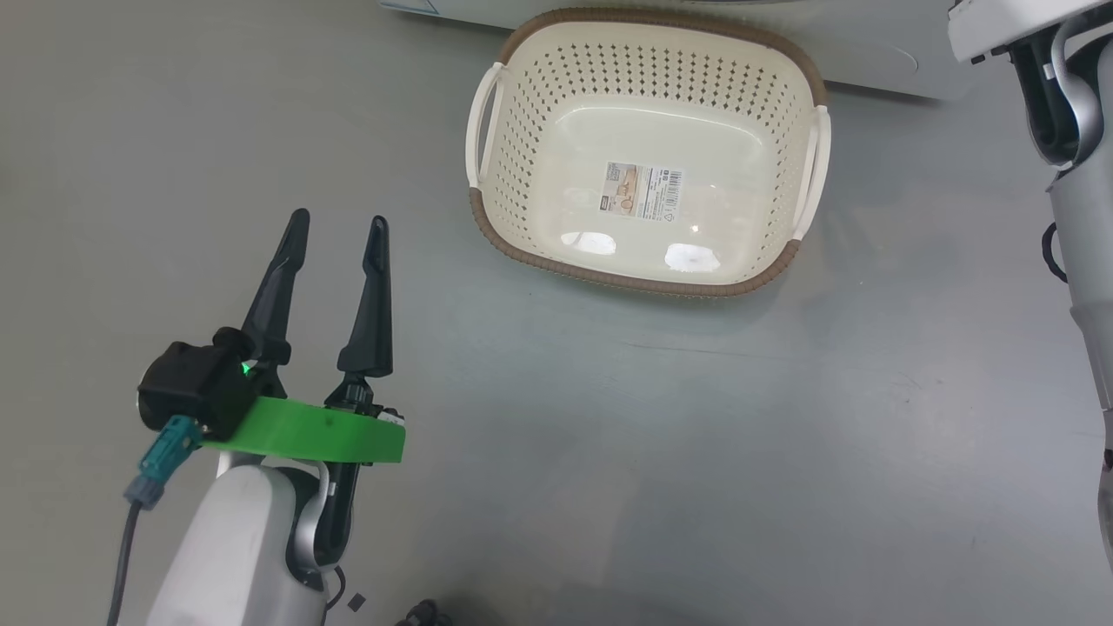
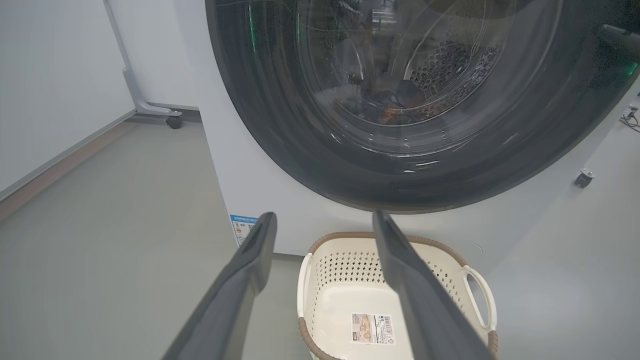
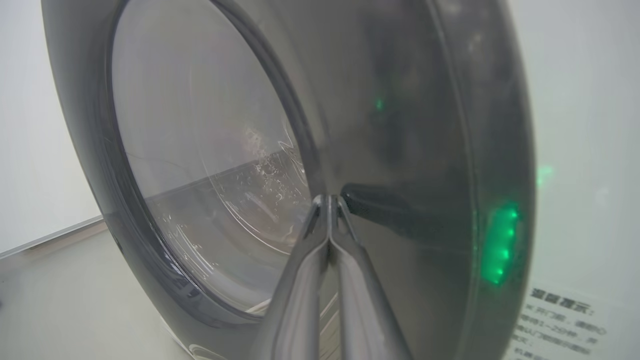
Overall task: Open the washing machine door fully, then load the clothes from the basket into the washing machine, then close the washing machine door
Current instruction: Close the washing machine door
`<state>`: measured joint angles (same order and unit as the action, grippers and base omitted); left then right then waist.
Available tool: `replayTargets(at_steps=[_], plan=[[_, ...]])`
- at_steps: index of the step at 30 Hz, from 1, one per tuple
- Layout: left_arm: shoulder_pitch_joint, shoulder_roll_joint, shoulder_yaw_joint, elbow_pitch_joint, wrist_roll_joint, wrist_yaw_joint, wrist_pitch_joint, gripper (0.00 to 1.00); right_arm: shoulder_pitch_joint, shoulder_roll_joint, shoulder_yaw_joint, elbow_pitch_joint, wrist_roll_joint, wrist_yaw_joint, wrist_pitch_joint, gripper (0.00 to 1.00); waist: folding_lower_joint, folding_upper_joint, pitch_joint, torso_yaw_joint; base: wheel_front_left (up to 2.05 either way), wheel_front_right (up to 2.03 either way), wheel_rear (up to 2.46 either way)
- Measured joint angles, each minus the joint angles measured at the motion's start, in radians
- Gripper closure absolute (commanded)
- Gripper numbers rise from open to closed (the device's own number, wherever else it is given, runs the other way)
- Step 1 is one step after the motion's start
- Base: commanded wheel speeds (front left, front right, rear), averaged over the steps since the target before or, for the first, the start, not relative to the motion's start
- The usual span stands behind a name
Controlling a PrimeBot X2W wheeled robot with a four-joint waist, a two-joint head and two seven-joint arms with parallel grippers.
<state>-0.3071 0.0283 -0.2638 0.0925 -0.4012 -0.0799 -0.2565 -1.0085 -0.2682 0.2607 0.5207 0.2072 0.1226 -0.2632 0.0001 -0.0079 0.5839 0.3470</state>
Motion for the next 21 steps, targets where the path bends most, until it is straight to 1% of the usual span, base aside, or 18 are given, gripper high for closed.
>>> replayTargets(at_steps=[8, 13, 15, 17, 18, 19, 20, 21], plan=[[0.002, -0.001, 0.029, 0.025, -0.015, 0.007, 0.000, 0.00, -0.003, 0.021, -0.018, 0.012, 0.000, 0.000, 0.002, 1.00, 0.0000, 0.0000, -0.021, -0.004, 0.00, 0.00, 0.00], [0.004, -0.001, 0.041, 0.045, -0.019, 0.007, 0.000, 0.00, 0.043, 0.023, -0.045, -0.022, 0.002, -0.001, 0.002, 1.00, 0.0000, 0.0000, -0.051, -0.018, 0.00, 0.00, 0.00], [0.006, -0.003, 0.060, 0.057, -0.018, 0.007, 0.000, 0.00, 0.078, 0.027, -0.062, -0.046, 0.008, -0.001, 0.002, 0.67, 0.0000, 0.0000, -0.066, -0.027, 0.00, 0.00, 0.00], [0.007, -0.003, 0.084, 0.063, -0.016, 0.007, 0.000, 0.00, 0.121, 0.039, -0.072, -0.070, 0.013, -0.001, 0.002, 0.45, 0.0000, 0.0000, -0.084, -0.037, 0.00, 0.00, 0.00], [0.011, -0.003, 0.096, 0.064, -0.010, 0.007, 0.000, 0.00, 0.146, 0.048, -0.077, -0.080, 0.014, -0.001, 0.002, 0.18, 0.0000, 0.0000, -0.093, -0.043, 0.00, 0.00, 0.00], [0.016, -0.002, 0.106, 0.067, -0.010, 0.007, 0.000, 0.00, 0.172, 0.053, -0.079, -0.088, 0.014, -0.001, 0.002, 0.07, 0.0000, 0.0000, -0.103, -0.049, 0.00, 0.00, 0.00], [0.023, -0.002, 0.111, 0.073, -0.010, 0.007, 0.000, 0.00, 0.199, 0.058, -0.081, -0.096, 0.014, -0.001, 0.002, 0.00, -0.0001, 0.0000, -0.113, -0.055, 0.00, 0.00, 0.00], [0.033, -0.003, 0.118, 0.081, -0.010, 0.007, 0.000, 0.00, 0.226, 0.064, -0.085, -0.107, 0.014, -0.001, 0.002, 0.00, 0.0000, 0.0000, -0.125, -0.062, 0.00, 0.00, 0.00]])
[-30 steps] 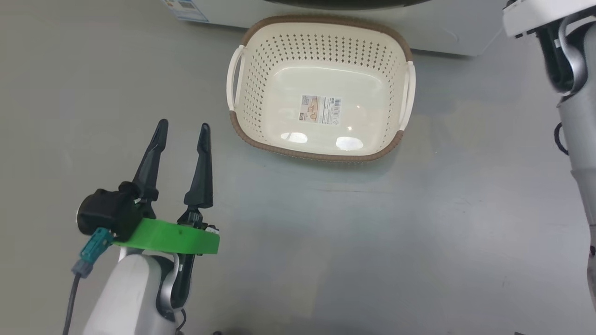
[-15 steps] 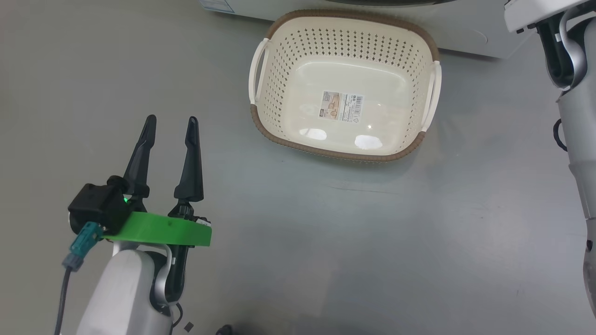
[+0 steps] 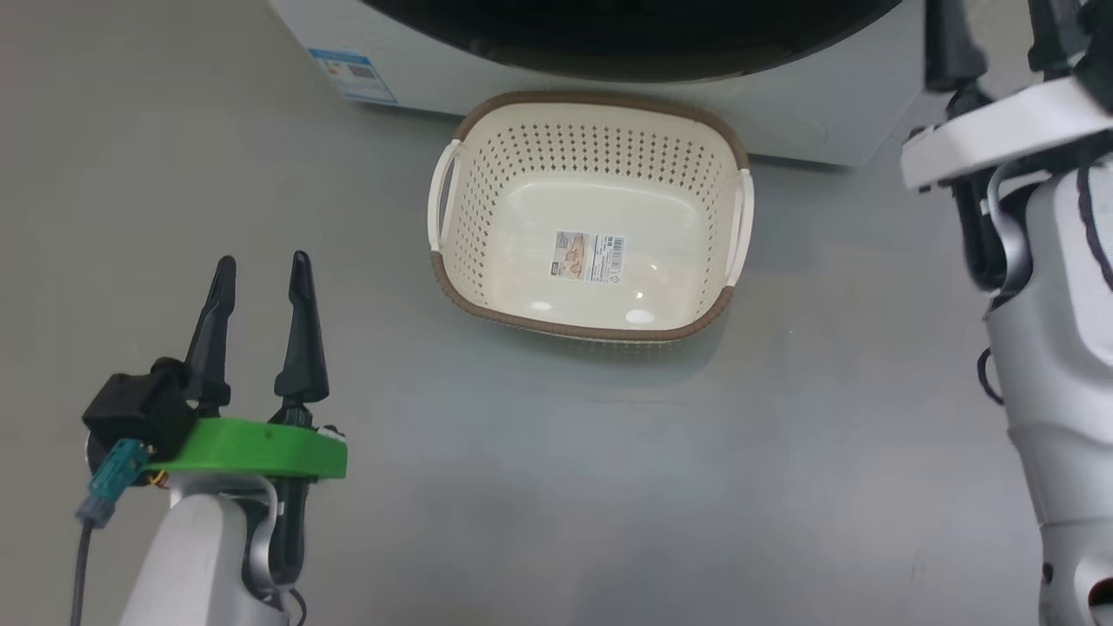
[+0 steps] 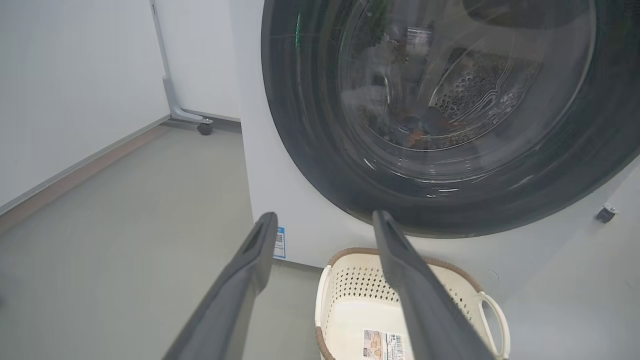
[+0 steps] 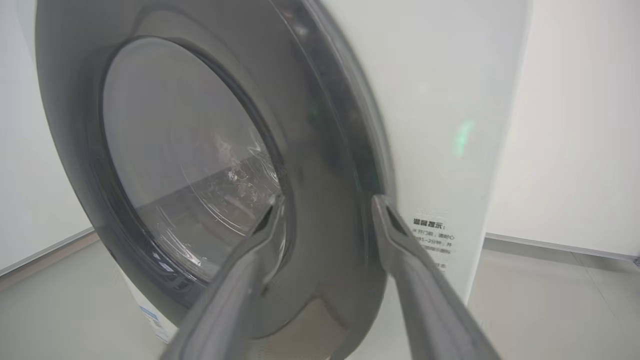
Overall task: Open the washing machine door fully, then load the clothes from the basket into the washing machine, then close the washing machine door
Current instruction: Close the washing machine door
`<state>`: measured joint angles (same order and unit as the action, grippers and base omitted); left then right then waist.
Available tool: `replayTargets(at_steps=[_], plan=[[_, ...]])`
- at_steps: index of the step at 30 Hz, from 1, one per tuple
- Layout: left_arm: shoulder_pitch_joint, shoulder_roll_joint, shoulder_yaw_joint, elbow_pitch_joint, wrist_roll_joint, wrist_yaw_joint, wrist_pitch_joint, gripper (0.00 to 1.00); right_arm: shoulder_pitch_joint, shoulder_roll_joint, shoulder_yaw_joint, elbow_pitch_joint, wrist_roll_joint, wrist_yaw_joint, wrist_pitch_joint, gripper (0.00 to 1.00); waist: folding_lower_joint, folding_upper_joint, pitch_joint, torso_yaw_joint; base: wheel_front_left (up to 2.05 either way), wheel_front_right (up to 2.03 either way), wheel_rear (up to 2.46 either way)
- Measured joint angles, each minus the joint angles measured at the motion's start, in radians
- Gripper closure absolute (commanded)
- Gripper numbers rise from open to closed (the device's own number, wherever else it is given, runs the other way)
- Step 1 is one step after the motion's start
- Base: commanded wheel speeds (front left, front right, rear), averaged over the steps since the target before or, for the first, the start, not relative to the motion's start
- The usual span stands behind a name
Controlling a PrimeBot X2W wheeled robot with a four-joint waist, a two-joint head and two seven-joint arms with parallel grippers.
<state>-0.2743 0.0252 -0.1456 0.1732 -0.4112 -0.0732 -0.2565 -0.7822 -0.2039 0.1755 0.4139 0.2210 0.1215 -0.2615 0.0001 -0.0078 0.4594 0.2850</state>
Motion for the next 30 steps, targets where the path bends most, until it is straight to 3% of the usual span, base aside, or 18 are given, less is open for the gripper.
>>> replayTargets(at_steps=[10, 30], plan=[[0.106, 0.002, 0.110, 0.033, 0.052, 0.000, 0.000, 0.00, 0.230, 0.053, -0.044, -0.085, 0.008, 0.000, 0.000, 0.00, -0.0001, 0.0000, -0.121, -0.082, 0.00, 0.00, 0.00], [0.325, 0.013, 0.169, 0.060, 0.141, 0.000, 0.000, 0.00, 0.667, 0.107, -0.106, -0.139, -0.003, -0.001, 0.000, 0.00, -0.0001, 0.0000, -0.380, -0.252, 0.00, 0.00, 0.00]])
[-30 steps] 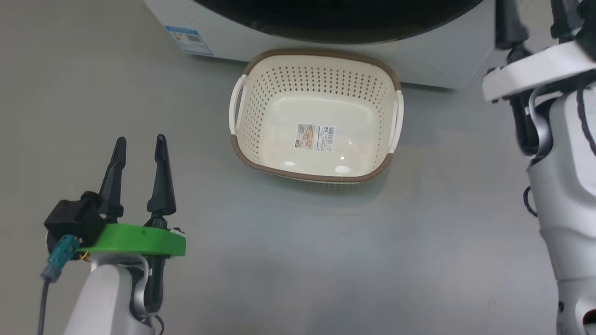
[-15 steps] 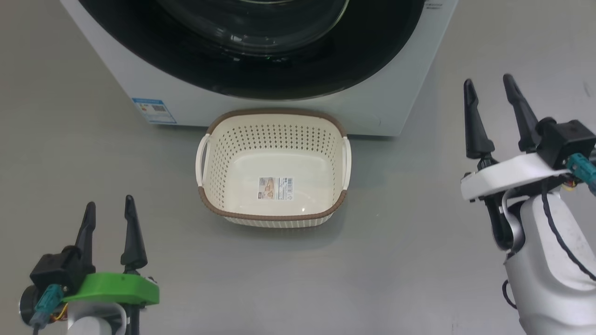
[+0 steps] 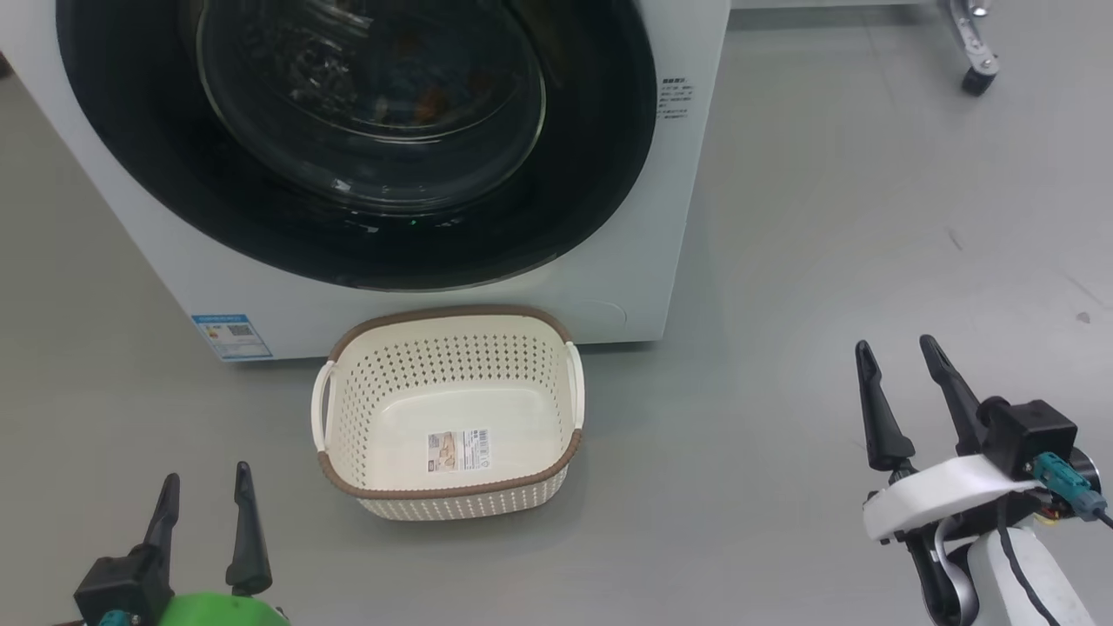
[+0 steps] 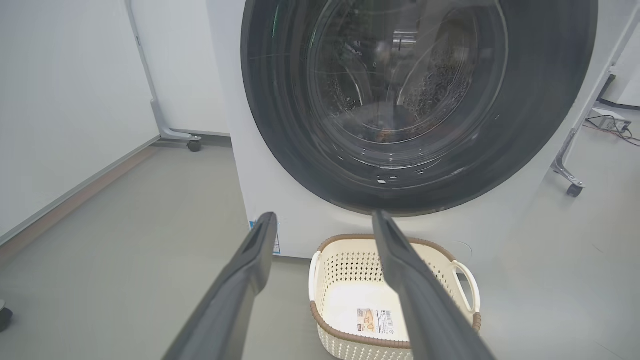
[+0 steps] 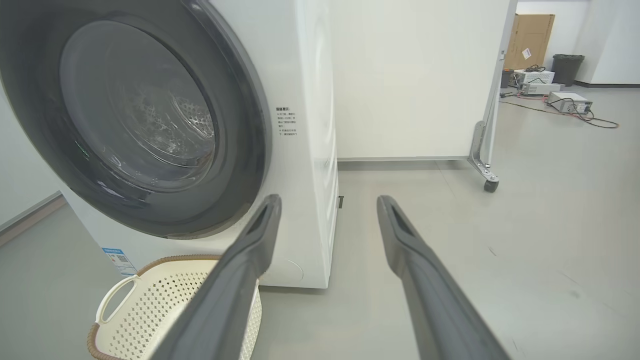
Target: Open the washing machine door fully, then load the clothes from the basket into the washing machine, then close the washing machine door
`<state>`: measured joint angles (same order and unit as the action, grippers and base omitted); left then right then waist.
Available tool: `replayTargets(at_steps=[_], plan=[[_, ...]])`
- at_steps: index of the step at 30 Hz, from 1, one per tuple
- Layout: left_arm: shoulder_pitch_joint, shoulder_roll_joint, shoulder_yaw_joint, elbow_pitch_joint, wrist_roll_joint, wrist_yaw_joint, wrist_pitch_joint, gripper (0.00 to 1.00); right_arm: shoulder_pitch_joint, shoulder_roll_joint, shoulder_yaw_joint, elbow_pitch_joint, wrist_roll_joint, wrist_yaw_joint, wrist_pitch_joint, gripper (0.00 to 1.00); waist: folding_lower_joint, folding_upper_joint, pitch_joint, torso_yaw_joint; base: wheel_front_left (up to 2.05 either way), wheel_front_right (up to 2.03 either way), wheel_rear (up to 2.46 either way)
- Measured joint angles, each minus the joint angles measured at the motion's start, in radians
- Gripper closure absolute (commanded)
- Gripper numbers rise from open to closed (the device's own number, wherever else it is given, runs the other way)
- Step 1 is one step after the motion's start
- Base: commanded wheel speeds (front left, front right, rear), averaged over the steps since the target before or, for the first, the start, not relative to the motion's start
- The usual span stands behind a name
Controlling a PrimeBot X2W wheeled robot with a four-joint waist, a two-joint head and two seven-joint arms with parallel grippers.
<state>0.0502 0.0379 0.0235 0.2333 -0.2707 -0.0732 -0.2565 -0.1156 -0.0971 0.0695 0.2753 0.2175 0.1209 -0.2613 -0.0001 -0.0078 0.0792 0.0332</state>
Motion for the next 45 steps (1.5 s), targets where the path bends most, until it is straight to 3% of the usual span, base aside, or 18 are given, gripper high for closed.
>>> replayTargets(at_steps=[10, 28, 29, 36, 45], plan=[[0.022, 0.000, -0.014, -0.016, 0.019, -0.006, 0.000, 0.00, 0.082, 0.012, -0.051, -0.030, -0.001, -0.010, 0.000, 0.00, 0.0000, 0.0000, -0.052, -0.052, 0.00, 0.00, 0.00], [0.054, 0.000, 0.001, -0.040, 0.039, -0.011, 0.000, 0.00, 0.126, 0.036, -0.062, -0.060, -0.019, -0.009, 0.000, 0.00, 0.0000, 0.0000, -0.069, -0.048, 0.00, 0.00, 0.00], [0.054, -0.001, 0.002, -0.035, 0.039, -0.011, 0.000, 1.00, 0.126, 0.037, -0.061, -0.054, -0.019, -0.009, 0.000, 1.00, 0.0000, 0.0000, -0.069, -0.047, 0.00, 0.00, 0.00], [0.058, -0.021, 0.002, 0.021, 0.028, -0.011, 0.011, 1.00, 0.155, 0.057, -0.061, -0.003, -0.006, -0.009, 0.003, 1.00, 0.0000, 0.0000, -0.069, -0.047, 0.00, 0.00, 0.00], [0.045, -0.021, 0.040, 0.055, -0.067, -0.012, 0.060, 1.00, 0.134, 0.057, -0.102, 0.025, 0.087, -0.009, 0.052, 1.00, 0.0000, 0.0000, -0.070, -0.046, 0.00, 0.00, 0.00]])
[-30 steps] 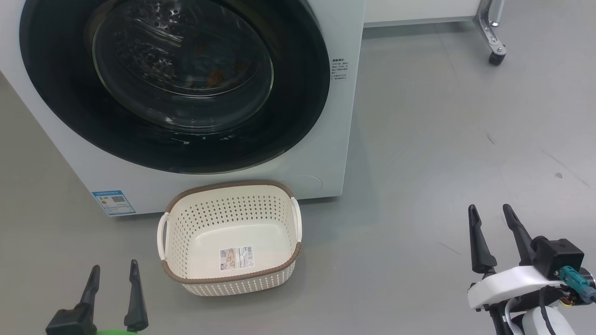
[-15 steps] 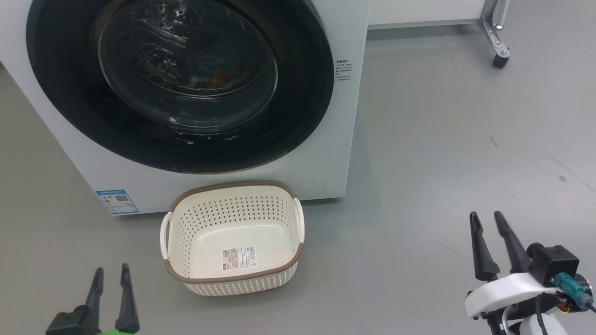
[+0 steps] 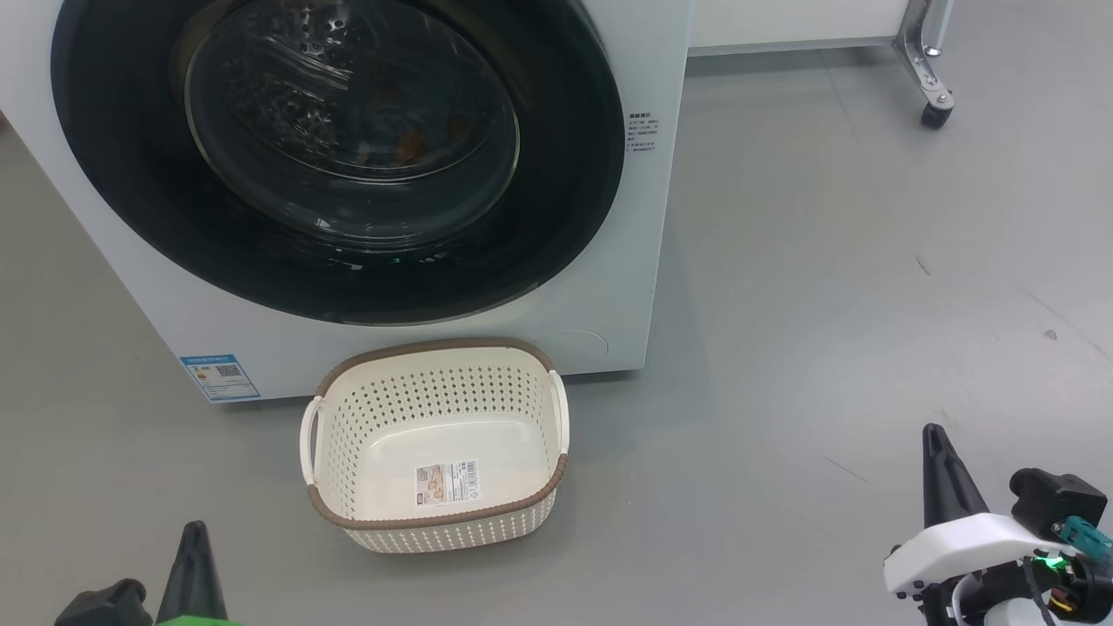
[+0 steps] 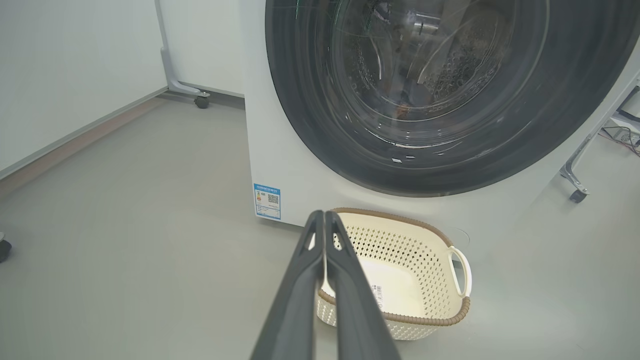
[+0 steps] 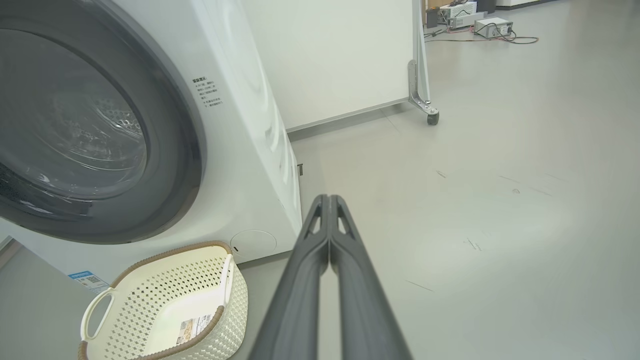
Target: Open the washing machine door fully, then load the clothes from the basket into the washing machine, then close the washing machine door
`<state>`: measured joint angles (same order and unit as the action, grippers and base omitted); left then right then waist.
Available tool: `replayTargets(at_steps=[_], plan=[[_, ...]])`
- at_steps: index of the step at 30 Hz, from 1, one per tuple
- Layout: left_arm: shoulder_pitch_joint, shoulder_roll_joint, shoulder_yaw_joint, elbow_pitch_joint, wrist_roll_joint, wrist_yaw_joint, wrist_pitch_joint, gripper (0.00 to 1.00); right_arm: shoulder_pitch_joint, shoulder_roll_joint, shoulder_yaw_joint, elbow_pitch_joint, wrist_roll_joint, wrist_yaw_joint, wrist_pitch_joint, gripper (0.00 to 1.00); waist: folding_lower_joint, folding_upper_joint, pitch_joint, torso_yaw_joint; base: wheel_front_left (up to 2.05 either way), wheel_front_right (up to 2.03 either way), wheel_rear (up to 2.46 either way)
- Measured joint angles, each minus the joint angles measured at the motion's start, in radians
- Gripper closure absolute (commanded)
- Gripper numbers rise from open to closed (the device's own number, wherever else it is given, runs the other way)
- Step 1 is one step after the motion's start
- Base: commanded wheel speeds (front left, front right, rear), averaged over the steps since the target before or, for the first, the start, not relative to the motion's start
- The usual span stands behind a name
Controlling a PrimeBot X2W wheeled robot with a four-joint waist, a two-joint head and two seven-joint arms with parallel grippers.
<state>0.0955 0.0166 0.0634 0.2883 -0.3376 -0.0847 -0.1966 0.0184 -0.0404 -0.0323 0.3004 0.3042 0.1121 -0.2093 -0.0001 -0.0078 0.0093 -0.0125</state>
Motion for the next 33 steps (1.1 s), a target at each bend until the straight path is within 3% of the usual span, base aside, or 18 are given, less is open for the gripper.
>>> replayTargets(at_steps=[33], plan=[[-0.071, 0.001, 0.028, 0.021, -0.453, -0.012, 0.143, 1.00, -0.033, 0.001, -0.052, 0.014, 0.467, 0.000, 0.138, 1.00, 0.0001, 0.0000, -0.003, 0.004, 0.00, 0.00, 0.00]])
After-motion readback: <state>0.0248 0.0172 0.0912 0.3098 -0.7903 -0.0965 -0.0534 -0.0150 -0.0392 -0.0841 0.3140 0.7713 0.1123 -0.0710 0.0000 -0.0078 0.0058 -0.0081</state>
